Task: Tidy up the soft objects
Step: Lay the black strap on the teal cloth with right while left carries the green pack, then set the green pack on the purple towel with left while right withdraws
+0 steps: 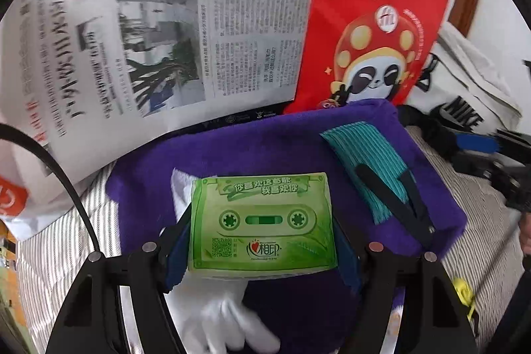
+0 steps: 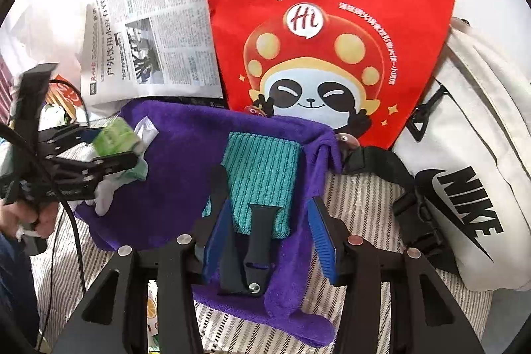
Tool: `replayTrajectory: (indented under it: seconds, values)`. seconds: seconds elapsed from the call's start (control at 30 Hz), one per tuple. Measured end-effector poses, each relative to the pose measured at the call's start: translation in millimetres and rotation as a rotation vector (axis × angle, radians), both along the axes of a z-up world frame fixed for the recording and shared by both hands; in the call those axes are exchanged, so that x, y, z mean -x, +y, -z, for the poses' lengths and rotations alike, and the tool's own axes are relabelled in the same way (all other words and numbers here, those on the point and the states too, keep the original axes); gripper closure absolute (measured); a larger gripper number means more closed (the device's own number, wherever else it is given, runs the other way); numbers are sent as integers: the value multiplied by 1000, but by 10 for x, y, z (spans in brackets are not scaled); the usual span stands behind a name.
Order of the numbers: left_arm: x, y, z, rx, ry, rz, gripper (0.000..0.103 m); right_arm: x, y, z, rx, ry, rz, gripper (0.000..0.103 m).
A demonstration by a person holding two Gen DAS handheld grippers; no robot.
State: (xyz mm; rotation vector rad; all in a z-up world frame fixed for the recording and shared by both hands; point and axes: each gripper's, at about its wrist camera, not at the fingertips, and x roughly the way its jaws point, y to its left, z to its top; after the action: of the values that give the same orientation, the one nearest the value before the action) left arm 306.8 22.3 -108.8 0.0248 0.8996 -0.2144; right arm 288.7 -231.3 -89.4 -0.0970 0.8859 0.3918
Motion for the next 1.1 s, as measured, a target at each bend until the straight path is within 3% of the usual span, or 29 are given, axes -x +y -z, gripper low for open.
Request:
replayTrajectory:
  seconds: [0.33, 0.6, 0.87, 0.97, 1.1]
  values:
    - [-500, -142, 292, -59, 110, -28, 32, -40, -130, 35, -21, 19, 21, 55]
    - [-617, -273, 447, -173, 144, -29, 32, -15, -128, 15, -33, 12, 7, 51]
    - [-638, -338, 446, -169, 164, -34, 29, 23, -162, -71, -42, -8, 11, 50]
    - [-643, -320, 457, -160, 193, -29, 23, 42, -193, -128, -54, -12, 24, 50]
    - [-548, -378, 493, -180, 196, -12, 22, 101, -183, -215, -60, -36, 16, 45]
